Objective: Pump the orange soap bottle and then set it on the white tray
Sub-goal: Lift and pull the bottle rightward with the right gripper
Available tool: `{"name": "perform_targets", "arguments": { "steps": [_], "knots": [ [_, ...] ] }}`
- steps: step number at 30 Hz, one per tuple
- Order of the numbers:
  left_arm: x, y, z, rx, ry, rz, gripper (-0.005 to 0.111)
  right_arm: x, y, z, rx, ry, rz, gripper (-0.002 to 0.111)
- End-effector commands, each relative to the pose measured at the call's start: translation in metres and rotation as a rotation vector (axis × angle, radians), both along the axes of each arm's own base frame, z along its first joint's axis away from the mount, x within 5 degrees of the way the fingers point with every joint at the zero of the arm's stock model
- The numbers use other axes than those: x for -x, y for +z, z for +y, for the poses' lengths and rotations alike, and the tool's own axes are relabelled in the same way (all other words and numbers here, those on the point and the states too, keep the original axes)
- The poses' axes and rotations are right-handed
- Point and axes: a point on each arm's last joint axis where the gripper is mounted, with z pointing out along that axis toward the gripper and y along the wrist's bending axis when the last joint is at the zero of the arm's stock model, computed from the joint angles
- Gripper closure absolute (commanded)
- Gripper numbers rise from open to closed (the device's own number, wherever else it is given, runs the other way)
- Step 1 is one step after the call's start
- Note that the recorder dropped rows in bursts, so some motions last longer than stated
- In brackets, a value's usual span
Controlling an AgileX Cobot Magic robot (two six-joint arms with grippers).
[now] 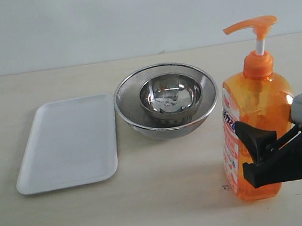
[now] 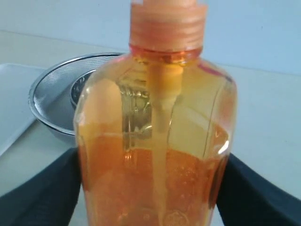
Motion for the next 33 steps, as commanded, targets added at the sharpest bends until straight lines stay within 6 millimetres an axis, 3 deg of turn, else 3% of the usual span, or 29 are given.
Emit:
{"name": "perform_targets", "arguments": {
  "steps": [1, 26, 33],
  "knots": [
    [0.000, 0.002, 0.000, -0.001, 0.005, -0.014, 0.102, -0.003, 0.015, -0.004, -0.012, -0.036, -0.147, 0.108],
    [0.000, 0.002, 0.000, -0.001, 0.005, -0.014, 0.102, -0.006, 0.032, -0.013, -0.033, -0.141, -0.325, 0.108],
    [0.000, 0.002, 0.000, -0.001, 0.005, -0.014, 0.102, -0.016, 0.053, 0.000, 0.008, -0.157, -0.383, 0.108]
  ]
}}
